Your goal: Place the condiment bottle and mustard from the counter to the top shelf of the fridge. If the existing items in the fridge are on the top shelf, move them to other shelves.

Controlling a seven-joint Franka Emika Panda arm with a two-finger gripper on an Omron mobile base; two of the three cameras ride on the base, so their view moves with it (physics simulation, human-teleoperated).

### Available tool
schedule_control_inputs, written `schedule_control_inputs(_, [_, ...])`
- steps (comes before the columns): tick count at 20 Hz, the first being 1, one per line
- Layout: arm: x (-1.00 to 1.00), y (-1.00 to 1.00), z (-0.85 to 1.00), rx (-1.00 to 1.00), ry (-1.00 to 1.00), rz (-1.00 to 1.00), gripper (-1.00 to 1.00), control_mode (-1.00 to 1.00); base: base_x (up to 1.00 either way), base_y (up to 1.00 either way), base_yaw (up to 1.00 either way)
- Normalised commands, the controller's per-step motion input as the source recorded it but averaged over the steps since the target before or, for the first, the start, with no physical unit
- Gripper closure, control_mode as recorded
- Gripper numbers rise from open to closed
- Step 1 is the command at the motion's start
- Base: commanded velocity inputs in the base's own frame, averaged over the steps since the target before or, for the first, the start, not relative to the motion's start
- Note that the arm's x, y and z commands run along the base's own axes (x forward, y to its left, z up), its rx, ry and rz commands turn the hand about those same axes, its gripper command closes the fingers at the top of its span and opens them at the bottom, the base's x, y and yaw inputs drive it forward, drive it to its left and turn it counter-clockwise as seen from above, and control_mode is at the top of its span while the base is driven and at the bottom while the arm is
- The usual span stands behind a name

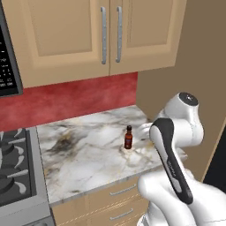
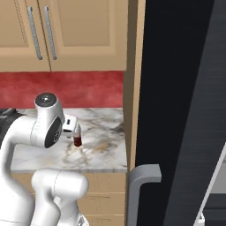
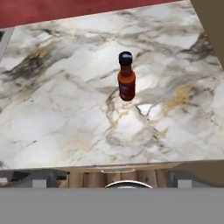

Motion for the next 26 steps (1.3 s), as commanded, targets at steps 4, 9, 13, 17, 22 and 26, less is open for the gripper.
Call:
schedule_control_inputs(4, [0.80,0.00,-0.53,-0.02,0.00,0.00,-1.00,-1.00,0.00,0.00,0.00])
schedule_control_inputs(9, [0.71,0.00,-0.30,-0.05,0.00,0.00,-1.00,-1.00,0.00,0.00,0.00])
schedule_control_inputs(13, [0.53,0.00,-0.22,-0.03,0.00,0.00,-1.00,-1.00,0.00,0.00,0.00])
schedule_control_inputs(17, [0.35,0.01,-0.13,0.00,0.00,0.00,-1.00,-1.00,0.00,0.00,0.00])
schedule_control_inputs(22, [0.38,0.10,-0.19,-0.02,0.00,0.00,-1.00,-1.00,0.00,0.00,0.00])
schedule_control_inputs(26, [0.30,0.16,-0.31,-0.03,0.01,0.00,-1.00,-1.00,0.00,0.00,0.00])
